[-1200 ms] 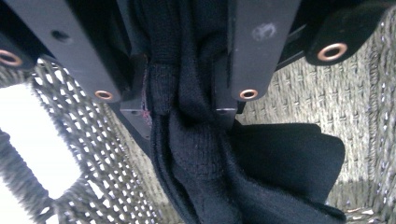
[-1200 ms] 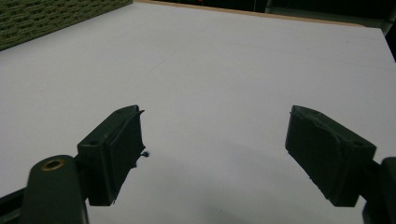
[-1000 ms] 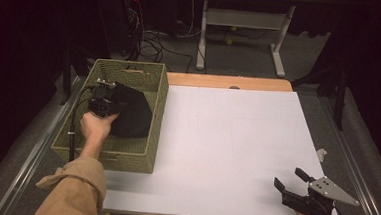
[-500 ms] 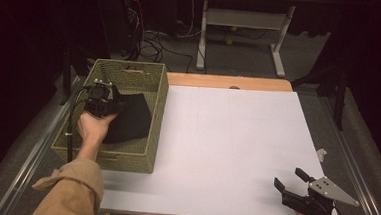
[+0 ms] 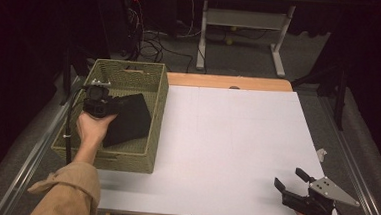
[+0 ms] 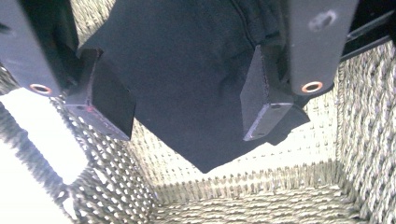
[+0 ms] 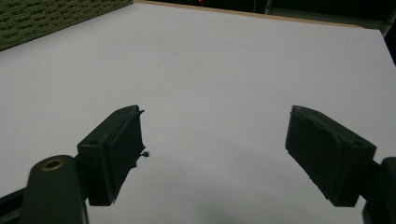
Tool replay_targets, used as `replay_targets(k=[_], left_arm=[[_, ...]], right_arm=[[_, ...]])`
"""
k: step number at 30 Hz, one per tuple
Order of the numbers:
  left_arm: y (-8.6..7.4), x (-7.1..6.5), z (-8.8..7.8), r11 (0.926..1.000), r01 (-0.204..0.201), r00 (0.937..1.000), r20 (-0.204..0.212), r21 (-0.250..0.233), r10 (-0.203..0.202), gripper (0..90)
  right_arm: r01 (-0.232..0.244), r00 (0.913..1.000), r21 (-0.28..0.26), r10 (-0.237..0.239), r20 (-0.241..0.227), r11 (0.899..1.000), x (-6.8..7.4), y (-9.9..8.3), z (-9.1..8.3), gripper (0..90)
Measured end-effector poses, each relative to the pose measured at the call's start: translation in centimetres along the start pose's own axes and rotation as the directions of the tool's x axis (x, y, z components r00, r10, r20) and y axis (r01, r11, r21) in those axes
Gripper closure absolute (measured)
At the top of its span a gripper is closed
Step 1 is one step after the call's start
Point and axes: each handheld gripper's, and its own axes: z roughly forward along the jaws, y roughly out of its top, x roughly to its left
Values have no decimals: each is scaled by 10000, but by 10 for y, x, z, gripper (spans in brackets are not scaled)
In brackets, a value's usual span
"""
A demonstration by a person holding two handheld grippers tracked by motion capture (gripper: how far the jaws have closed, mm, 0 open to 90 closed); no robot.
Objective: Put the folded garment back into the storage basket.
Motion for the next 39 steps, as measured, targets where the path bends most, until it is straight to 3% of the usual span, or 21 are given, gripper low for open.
replay_targets(k=[14,39], left_arm=[[-4,-5,-17,9987,-185,9993,316,-466,200,329],[-21,-15,-49,9886,-670,9958,523,-1348,746,329]], right_arm=[[-9,10000,-3,9,23,10000,0,0,0,194],[-16,10000,15,16,20,10000,0,0,0,193]])
